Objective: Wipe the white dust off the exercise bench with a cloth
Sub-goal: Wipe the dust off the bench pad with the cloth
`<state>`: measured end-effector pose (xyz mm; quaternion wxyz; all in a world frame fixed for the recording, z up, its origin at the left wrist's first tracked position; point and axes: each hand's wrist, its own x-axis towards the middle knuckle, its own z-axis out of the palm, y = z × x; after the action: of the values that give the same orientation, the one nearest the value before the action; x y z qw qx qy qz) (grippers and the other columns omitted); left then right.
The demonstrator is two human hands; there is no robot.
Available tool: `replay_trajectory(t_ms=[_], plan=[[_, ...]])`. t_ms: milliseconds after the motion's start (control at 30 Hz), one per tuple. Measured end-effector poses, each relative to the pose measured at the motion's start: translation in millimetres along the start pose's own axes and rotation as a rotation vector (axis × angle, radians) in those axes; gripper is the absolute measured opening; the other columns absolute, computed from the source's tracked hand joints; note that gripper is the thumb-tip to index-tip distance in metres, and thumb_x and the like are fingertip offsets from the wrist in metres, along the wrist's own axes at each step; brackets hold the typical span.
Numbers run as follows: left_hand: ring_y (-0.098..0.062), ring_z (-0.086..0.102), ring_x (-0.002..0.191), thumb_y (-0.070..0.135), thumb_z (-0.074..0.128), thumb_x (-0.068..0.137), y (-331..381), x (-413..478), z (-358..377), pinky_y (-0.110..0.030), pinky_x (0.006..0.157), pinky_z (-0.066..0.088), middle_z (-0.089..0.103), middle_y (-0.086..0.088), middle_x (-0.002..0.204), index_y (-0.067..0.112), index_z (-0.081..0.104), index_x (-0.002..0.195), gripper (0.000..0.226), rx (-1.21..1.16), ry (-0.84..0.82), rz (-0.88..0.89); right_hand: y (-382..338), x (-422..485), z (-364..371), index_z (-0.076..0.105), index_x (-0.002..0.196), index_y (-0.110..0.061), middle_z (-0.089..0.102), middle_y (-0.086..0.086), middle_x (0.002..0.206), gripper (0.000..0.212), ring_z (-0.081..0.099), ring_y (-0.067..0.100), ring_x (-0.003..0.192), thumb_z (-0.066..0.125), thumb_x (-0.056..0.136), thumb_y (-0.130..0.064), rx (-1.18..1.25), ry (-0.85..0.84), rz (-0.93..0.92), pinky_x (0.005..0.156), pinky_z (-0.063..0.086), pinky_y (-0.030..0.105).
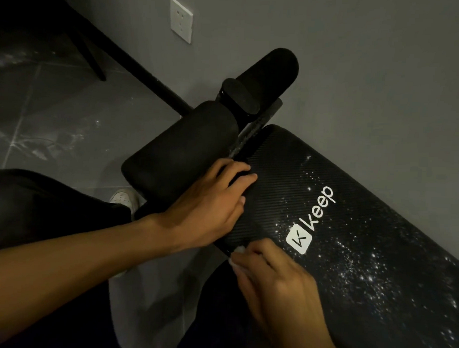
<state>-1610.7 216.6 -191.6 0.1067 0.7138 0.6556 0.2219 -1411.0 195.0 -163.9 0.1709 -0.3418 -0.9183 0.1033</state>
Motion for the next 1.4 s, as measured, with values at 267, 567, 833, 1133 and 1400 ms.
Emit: replay_trajectory(t_ms=[267,567,833,1133,1400], plan=[[-0.025,0.043,0.132,0.03,0.04,0.097,2,0,-2,-0.023,0.106,0.026,0.051,-0.009,0.143,0.008,0.057,0.14,0.051,0.018,0.01,-0.005,-10,10,9,0.074,0.092,-0.023,0.066,-0.006,0.092,0.007,0.062,0.014,0.069,0.077,0.085,-0.022,-0.089,0.048,-0.049,0.053,0.053,0.032],[-0.019,0.039,0.126,0.029,0.046,0.095,4,7,-1,-0.016,0.098,0.018,0.05,-0.004,0.138,0.013,0.057,0.134,0.043,-0.031,0.013,-0.031,-10,0,9,0.075,0.085,-0.025,0.067,-0.007,0.088,0.006,0.063,0.015,0.065,0.07,0.088,-0.026,-0.09,0.086,-0.005,0.052,0.052,0.032],[-0.017,0.04,0.123,0.026,0.055,0.095,3,5,-5,-0.013,0.099,0.017,0.053,-0.005,0.135,0.011,0.061,0.133,0.04,-0.023,0.011,-0.026,9,-23,-6,0.078,0.093,-0.03,0.069,-0.011,0.095,0.016,0.068,0.012,0.071,0.063,0.092,-0.035,-0.015,0.12,0.115,0.057,0.055,0.029],[-0.031,0.04,0.141,0.04,0.041,0.092,17,21,-3,-0.054,0.117,0.031,0.051,-0.009,0.146,0.026,0.062,0.132,0.046,0.105,-0.085,0.033,24,13,-19,0.058,0.104,-0.03,0.062,-0.016,0.101,0.011,0.063,0.008,0.085,0.065,0.096,-0.029,0.032,-0.013,0.239,0.067,0.056,0.033],[-0.036,0.036,0.145,0.04,0.035,0.094,21,38,8,-0.054,0.114,0.032,0.046,-0.013,0.153,0.03,0.058,0.137,0.05,0.126,-0.113,0.062,38,20,-24,0.068,0.105,-0.028,0.059,-0.014,0.1,0.01,0.061,0.01,0.081,0.06,0.1,-0.031,-0.009,-0.046,0.24,0.065,0.055,0.037]])
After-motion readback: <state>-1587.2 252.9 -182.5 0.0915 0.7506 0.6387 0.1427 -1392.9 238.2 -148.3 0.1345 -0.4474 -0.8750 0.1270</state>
